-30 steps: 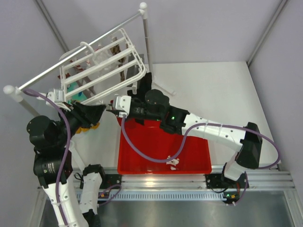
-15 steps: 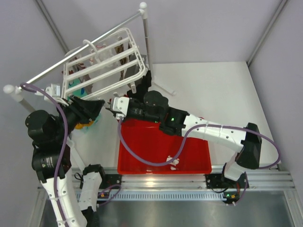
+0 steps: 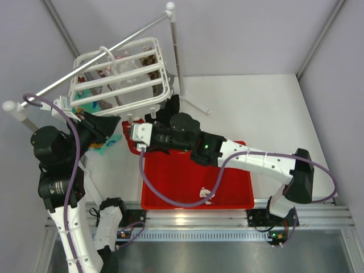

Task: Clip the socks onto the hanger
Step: Open the clamp at the hanger.

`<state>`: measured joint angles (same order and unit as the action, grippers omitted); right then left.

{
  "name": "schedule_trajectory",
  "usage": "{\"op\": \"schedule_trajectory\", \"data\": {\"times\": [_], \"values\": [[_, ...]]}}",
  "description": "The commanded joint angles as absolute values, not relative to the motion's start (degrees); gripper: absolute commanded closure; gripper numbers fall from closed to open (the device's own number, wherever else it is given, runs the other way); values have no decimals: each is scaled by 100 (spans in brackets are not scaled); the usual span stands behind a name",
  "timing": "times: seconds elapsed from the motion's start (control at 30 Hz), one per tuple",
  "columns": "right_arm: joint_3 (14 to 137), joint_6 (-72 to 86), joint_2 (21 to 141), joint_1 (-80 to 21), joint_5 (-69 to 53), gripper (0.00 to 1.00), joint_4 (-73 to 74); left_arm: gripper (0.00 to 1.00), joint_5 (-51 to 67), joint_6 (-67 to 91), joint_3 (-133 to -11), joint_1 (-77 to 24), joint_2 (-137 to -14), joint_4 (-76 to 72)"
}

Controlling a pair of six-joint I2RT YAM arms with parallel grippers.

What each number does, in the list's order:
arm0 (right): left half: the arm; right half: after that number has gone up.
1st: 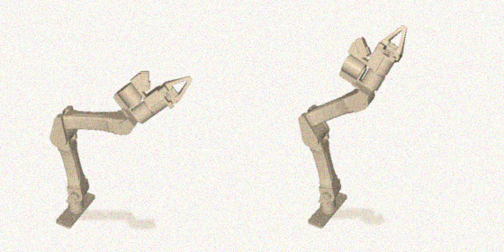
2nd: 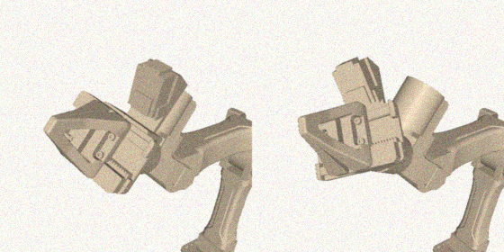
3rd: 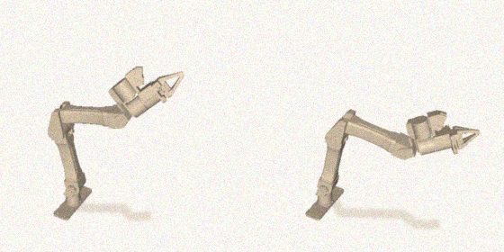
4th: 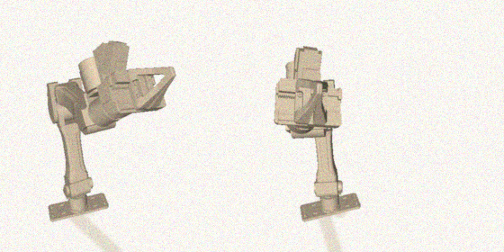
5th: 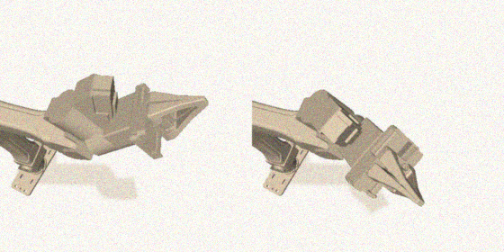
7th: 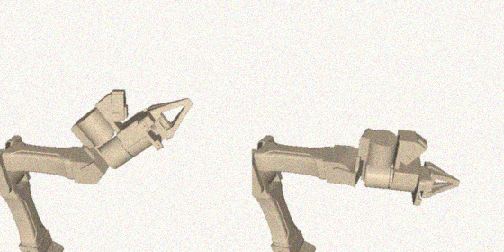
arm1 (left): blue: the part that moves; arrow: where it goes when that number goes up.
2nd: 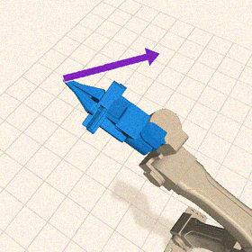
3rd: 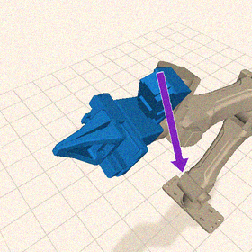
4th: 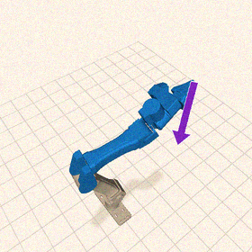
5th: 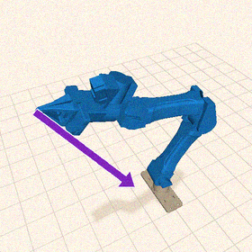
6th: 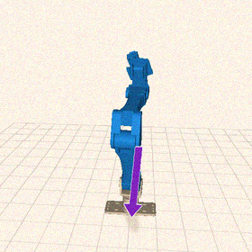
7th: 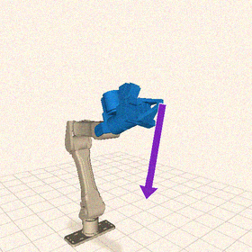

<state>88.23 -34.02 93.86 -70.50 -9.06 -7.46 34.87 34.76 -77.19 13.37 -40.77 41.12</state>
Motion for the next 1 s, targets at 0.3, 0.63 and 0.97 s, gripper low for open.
{"op": "schedule_trajectory", "data": {"times": [0.3, 0.63, 0.97], "values": [[9228, -2831, 9457, -7110, -668, 78, -1107, 85, 3629, 3428, -7708, 1345, -4008, 3814], [9360, -2619, 9650, -6873, -27, 79, -1099, 48, 3237, 2778, -8296, 1345, -3727, 4517], [9211, -2531, 9527, -6574, 114, 79, -1019, 51, 2223, 1811, -8587, 1327, -3867, 5361]]}}
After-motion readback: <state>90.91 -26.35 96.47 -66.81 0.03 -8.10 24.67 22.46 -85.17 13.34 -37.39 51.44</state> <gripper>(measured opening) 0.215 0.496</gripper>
